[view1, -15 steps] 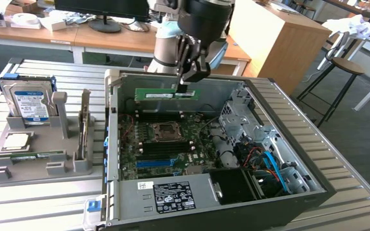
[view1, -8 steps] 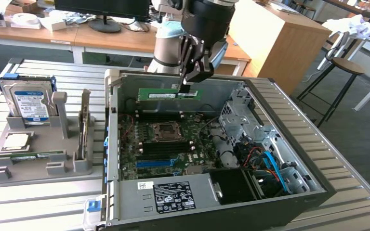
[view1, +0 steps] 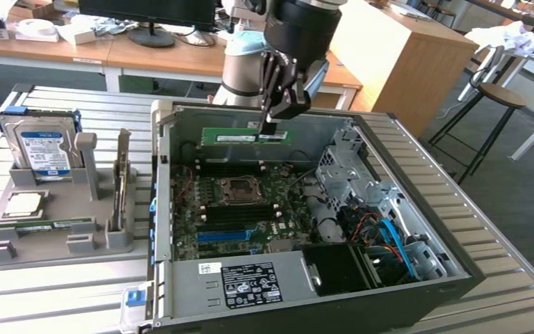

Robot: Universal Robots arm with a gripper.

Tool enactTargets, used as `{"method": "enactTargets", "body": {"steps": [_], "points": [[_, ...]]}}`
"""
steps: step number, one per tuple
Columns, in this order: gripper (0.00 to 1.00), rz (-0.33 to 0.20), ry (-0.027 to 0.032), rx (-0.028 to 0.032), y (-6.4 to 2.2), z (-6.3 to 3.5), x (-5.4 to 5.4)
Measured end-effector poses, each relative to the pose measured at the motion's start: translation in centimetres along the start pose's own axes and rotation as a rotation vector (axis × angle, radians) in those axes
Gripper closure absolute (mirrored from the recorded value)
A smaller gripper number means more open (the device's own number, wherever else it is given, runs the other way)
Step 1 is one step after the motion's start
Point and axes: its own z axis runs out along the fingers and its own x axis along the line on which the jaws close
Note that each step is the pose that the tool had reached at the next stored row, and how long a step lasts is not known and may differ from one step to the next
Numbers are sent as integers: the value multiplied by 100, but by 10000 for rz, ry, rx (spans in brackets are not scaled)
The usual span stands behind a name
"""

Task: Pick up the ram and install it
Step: 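Pick up the ram and move it above insertion slot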

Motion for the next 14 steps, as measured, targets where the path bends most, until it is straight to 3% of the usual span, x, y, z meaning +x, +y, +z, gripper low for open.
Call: {"method": "enactTargets", "body": {"steps": [14], "points": [[89, 240, -8, 9, -166, -3, -6]]}}
